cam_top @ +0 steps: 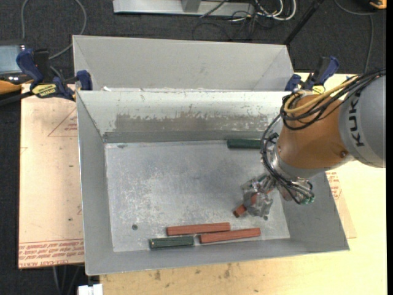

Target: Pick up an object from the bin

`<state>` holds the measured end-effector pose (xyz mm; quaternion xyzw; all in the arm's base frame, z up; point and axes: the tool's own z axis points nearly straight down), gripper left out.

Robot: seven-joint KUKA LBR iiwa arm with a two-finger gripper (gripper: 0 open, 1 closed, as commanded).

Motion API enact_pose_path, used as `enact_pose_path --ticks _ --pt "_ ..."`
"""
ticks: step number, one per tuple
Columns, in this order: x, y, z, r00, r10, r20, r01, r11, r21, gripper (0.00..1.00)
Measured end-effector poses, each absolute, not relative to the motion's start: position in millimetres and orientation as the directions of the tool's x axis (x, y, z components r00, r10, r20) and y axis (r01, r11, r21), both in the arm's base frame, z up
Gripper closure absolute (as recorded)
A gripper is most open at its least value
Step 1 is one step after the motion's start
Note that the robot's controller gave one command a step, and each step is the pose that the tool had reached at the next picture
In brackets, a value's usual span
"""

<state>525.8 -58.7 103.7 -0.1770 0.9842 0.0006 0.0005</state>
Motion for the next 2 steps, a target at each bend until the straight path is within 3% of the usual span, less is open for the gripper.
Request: enact_pose_path --ticks 1,2 --pt "525.9 -59 104 -0.937 -0.349 -0.001 -0.349 0.937 0.001 1.0" --pt "561.2 -67 192 -0.953 -0.302 -0.012 -0.302 0.953 -0.004 1.0"
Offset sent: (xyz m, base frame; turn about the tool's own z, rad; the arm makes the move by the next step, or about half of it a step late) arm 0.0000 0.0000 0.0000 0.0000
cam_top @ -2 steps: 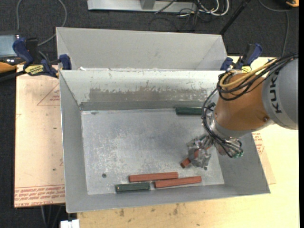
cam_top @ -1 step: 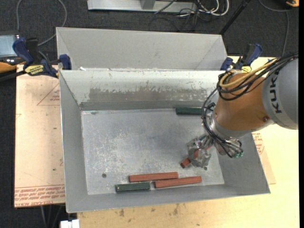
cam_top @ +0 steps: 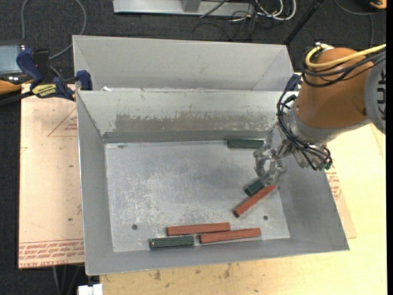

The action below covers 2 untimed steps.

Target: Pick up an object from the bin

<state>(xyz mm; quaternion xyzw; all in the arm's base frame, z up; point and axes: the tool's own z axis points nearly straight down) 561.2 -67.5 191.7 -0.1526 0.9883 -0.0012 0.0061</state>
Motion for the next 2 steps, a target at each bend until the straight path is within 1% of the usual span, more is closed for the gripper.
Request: enact_pose_path --ticks 1,2 --pt "592.1 -81.6 169.3 -0.993 0.117 -0.003 0.117 0.993 0.001 1.0" --pt "592.0 -81.4 169.6 -0.993 0.116 -0.003 0.116 0.993 0.001 0.0"
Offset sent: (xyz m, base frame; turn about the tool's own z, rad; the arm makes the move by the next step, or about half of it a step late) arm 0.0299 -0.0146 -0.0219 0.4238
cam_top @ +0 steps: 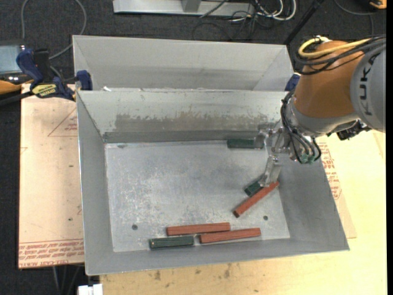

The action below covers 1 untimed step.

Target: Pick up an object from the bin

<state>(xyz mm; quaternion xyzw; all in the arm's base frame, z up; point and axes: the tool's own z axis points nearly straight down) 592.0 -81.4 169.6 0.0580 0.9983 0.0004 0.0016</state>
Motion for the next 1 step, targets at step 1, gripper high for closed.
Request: enact_pose_path --ticks 1 --pt "607.7 -103.4 68.1 -0.996 -0.094 0.0 -0.094 0.996 0.002 0.0"
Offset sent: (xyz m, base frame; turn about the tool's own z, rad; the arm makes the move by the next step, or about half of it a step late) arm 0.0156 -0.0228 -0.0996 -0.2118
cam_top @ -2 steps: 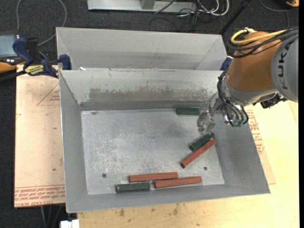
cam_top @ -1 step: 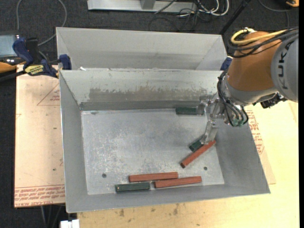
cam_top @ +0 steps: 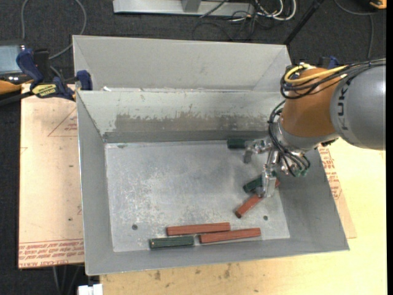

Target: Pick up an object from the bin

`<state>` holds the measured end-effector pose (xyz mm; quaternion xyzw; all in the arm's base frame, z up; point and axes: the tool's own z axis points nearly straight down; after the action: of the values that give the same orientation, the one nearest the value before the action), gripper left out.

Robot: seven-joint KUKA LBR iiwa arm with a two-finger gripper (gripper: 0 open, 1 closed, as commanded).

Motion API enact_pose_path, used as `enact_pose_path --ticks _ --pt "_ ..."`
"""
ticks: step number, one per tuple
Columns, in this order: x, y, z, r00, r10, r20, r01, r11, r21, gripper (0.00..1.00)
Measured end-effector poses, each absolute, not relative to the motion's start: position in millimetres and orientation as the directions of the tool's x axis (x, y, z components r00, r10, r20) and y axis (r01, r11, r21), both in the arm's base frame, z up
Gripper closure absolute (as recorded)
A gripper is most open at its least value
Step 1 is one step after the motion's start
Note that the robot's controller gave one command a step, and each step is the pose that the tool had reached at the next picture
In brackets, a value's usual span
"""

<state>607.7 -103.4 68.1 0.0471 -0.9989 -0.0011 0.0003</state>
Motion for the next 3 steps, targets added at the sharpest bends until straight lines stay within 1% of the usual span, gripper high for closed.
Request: enact_pose_path --ticks 1,2,3 --pt "614.7 -128.9 72.9 -0.798 -0.602 -0.005 -0.602 0.798 -0.002 0.0" --pt "614.6 -129.1 73.0 -0.799 -0.602 -0.005 -0.602 0.799 -0.002 1.0" --pt "614.6 -128.6 72.7 -0.799 -0.602 -0.005 -0.602 0.799 -0.001 0.0"
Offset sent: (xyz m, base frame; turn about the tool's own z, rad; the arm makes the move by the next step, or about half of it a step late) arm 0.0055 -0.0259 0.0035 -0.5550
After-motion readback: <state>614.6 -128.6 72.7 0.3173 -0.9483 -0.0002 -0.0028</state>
